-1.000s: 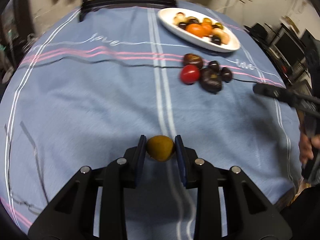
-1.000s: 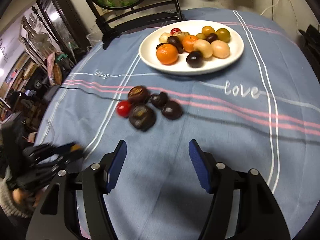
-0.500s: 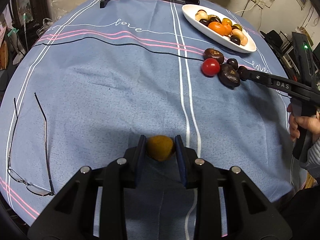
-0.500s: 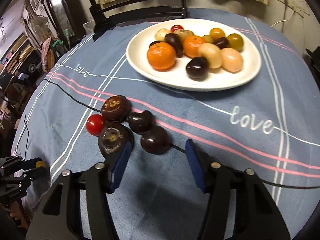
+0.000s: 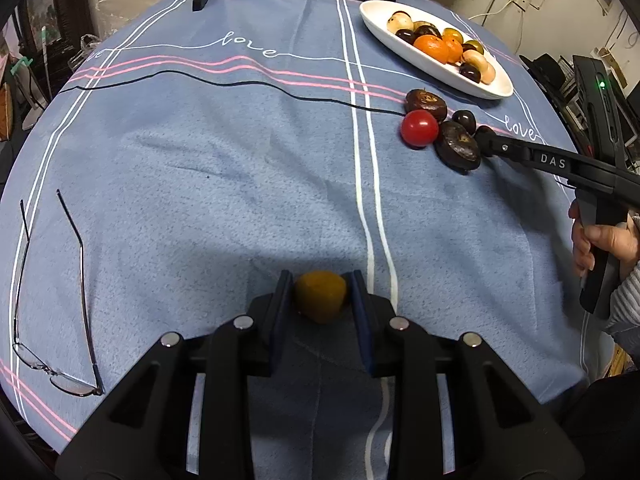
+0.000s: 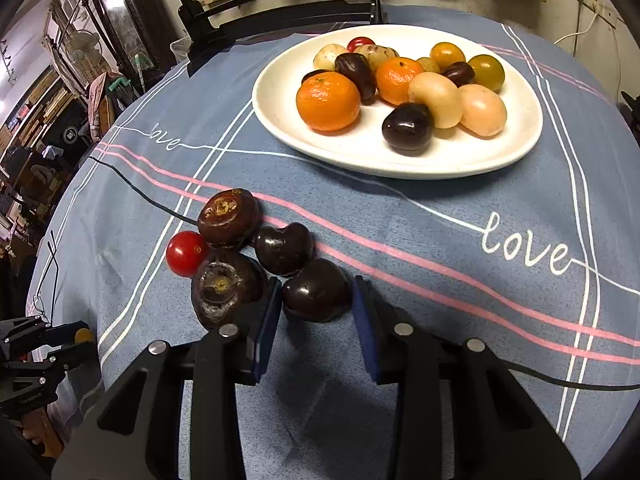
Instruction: Organize fruits
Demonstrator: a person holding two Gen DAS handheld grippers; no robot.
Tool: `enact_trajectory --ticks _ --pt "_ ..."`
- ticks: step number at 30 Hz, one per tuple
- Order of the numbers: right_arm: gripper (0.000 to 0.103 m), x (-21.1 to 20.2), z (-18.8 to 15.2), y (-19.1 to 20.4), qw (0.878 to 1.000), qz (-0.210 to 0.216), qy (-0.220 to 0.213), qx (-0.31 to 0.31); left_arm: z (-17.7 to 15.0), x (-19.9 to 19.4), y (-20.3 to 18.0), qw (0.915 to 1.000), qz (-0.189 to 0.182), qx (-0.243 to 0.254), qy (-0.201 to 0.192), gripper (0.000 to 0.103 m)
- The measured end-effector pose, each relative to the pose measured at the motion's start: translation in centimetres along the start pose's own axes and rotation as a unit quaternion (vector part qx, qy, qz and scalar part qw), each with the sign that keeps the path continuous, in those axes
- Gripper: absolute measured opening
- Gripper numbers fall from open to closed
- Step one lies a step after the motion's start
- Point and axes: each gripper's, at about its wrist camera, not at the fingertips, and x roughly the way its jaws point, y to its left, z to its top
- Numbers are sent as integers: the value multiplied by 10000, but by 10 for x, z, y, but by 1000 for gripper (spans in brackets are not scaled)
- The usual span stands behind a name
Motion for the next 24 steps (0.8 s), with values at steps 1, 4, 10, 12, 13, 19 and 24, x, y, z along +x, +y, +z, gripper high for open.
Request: enact_trajectory --ticks 1,4,10,12,13,19,24 --pt "36 0 0 0 10000 -13 -1 -7 1 0 -1 10000 5 17 1 29" --pt "33 1 0 1 10000 -29 1 -29 3 0 -2 10000 20 47 -20 29" --pt "32 -7 -3 2 10000 -25 -50 8 8 -1 -3 9999 19 71 -79 29" --pt "32 -15 -7 2 9999 -15 -97 42 12 -2 -6 9999 18 126 -111 29" --pt "32 -21 -10 2 9999 -13 -137 67 14 -2 -7 9998 9 160 -128 29" --pt "32 -66 -30 6 9990 -75 -434 124 33 -9 -34 9974 -81 635 -339 29" --pt "32 -115 -37 14 9962 -225 -836 117 55 -27 -61 9933 -236 970 -583 30"
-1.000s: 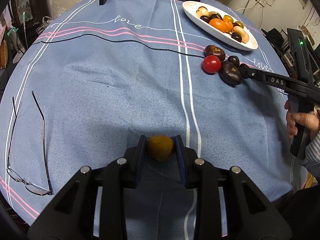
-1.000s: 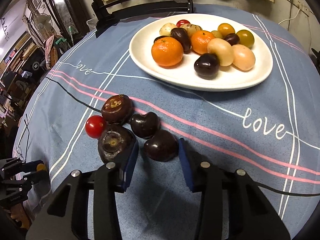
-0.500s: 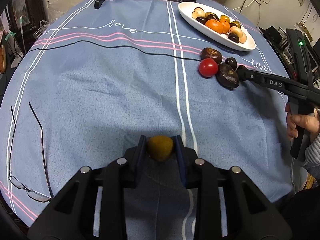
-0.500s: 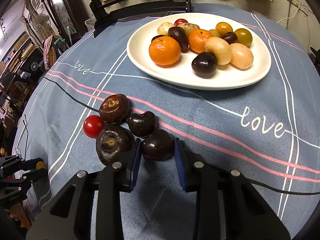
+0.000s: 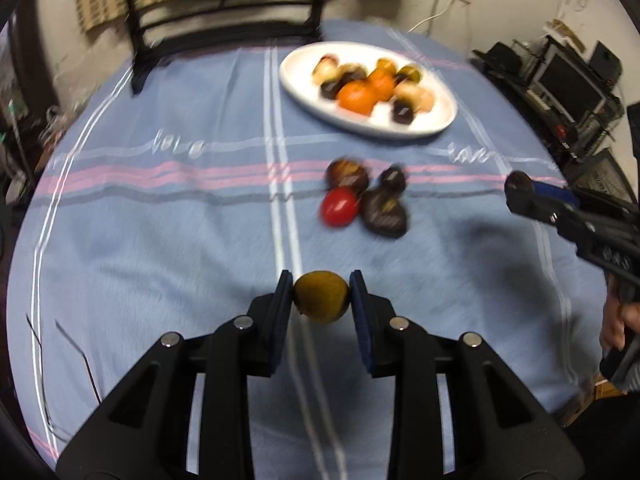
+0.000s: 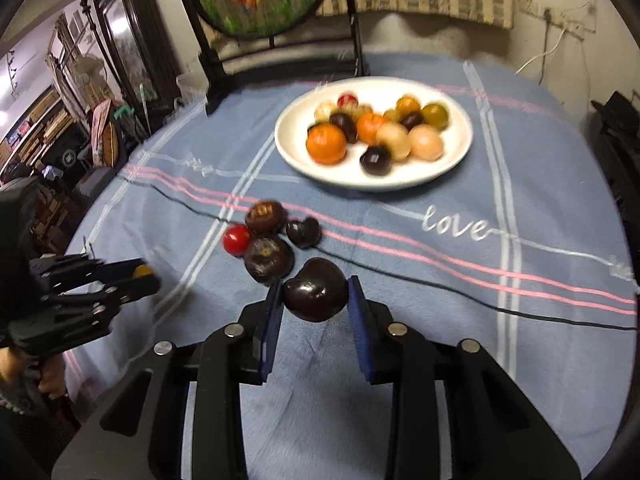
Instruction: Organize fruits
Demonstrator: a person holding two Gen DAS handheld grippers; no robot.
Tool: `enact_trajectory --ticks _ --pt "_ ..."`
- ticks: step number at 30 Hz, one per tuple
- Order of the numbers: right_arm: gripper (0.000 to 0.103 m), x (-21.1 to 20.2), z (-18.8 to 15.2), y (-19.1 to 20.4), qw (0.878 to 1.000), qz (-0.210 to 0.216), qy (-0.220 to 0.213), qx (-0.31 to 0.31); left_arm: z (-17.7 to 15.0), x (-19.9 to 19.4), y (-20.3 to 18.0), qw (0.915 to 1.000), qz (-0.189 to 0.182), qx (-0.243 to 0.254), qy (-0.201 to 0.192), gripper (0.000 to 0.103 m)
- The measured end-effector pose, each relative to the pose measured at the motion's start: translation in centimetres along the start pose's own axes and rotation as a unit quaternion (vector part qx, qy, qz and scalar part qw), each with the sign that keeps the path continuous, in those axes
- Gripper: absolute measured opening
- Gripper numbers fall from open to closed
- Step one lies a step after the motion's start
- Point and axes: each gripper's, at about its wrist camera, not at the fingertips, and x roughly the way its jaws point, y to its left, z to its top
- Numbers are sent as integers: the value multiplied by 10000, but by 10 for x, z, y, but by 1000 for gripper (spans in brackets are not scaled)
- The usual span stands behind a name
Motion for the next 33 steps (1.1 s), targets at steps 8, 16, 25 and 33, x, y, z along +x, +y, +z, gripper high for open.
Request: enact_trajectory --ticks 8,16,25,33 --pt "33 -47 7 15 9987 -25 -500 76 33 -29 -29 9981 -147 360 -478 30" --pt "33 -38 -15 22 9998 48 -177 65 17 -15 -34 9989 -132 391 -205 30" --pt "33 -34 -14 21 9999 77 -118 81 18 -13 -35 9989 -71 415 -199 30" --pt "33 -31 -14 21 9999 76 -61 59 18 -11 -35 9989 -74 417 -180 30"
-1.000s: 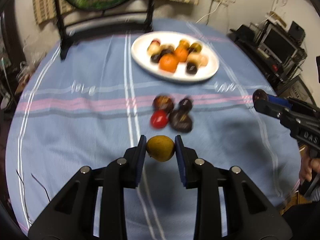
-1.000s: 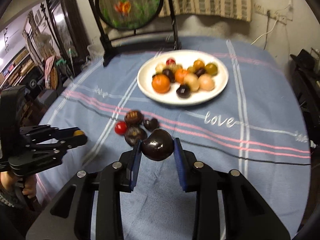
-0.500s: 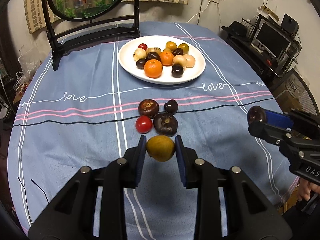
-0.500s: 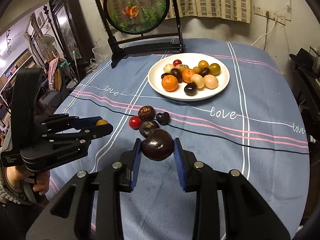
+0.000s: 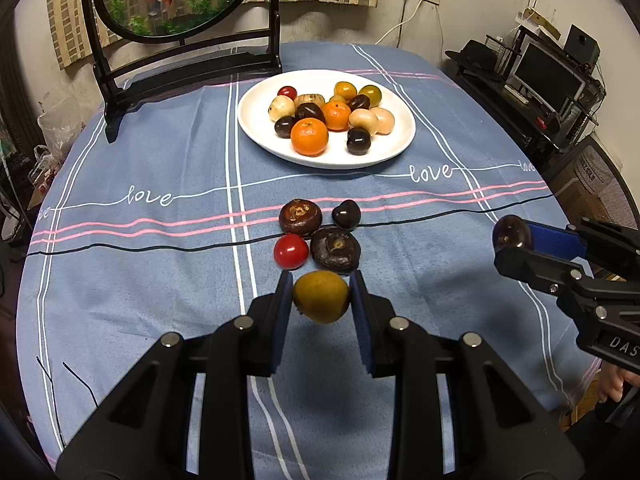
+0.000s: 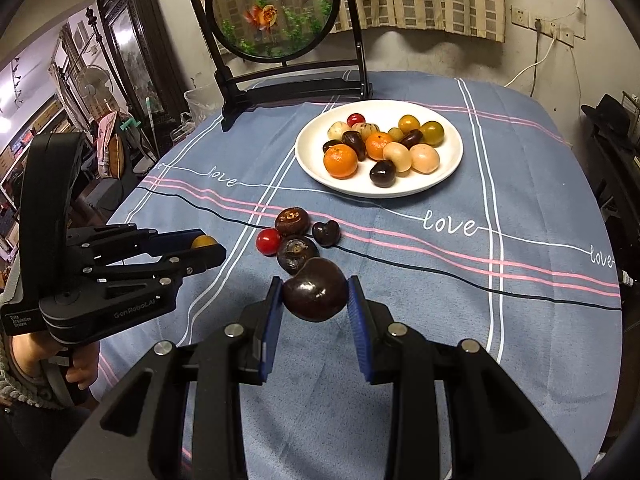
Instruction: Organize fruits
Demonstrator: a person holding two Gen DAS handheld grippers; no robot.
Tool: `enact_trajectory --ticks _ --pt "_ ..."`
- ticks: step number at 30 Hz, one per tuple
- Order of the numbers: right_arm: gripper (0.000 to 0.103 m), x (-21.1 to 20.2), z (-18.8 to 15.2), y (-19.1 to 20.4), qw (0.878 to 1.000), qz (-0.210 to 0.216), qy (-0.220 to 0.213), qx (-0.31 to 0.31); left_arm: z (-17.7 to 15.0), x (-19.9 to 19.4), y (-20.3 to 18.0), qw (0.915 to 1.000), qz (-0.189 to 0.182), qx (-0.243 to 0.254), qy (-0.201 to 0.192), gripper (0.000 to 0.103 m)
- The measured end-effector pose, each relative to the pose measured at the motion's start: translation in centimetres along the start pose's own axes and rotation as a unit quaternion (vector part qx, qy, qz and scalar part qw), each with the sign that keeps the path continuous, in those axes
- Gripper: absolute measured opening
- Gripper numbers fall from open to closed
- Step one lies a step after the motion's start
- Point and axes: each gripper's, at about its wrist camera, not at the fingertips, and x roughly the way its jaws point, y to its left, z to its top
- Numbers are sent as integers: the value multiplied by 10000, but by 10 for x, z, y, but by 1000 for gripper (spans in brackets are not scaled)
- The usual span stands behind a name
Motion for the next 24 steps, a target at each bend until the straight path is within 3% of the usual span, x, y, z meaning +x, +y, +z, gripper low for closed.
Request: enact_trajectory --ticks 24 --pt "33 1 -2 -5 9999 -44 65 80 1 10 -1 9999 -74 61 97 30"
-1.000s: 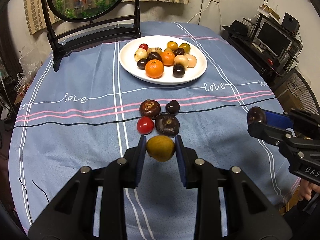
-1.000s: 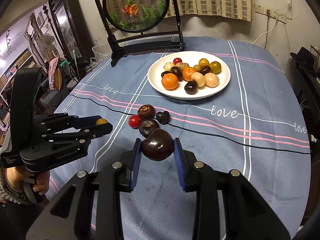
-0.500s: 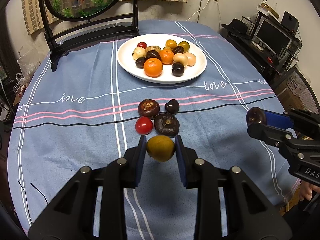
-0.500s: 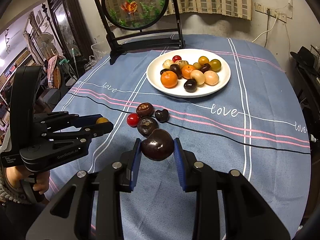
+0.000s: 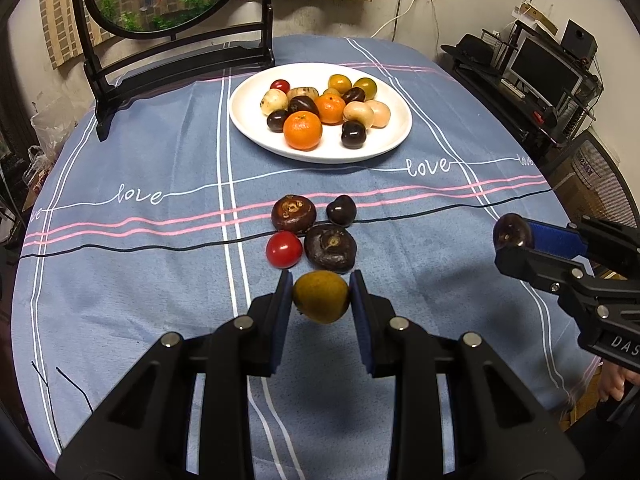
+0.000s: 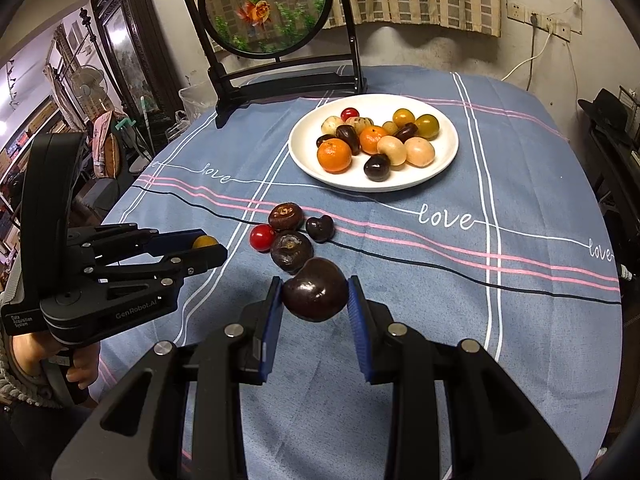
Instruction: Organize fruits
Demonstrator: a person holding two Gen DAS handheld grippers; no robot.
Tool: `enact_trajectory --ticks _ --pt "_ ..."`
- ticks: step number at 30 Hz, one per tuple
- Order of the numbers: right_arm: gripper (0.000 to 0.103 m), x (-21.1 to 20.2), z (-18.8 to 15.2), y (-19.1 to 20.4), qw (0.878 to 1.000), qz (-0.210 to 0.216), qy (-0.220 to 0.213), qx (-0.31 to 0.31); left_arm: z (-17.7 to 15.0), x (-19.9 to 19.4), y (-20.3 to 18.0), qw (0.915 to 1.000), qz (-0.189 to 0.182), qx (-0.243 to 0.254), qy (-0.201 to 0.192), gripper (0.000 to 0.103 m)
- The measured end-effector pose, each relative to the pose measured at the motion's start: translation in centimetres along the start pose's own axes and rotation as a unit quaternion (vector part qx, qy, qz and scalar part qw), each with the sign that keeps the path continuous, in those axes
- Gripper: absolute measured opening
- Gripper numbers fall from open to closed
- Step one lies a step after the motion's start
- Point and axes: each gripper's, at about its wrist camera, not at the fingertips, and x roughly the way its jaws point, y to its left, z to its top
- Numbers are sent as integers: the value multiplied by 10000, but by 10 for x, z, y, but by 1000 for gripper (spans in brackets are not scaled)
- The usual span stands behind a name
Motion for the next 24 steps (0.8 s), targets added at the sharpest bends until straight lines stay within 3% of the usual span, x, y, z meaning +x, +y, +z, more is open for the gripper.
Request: enact_trajectory --ticks 24 --pt "32 32 15 -26 9994 94 225 237 5 39 13 9989 116 -181 407 30"
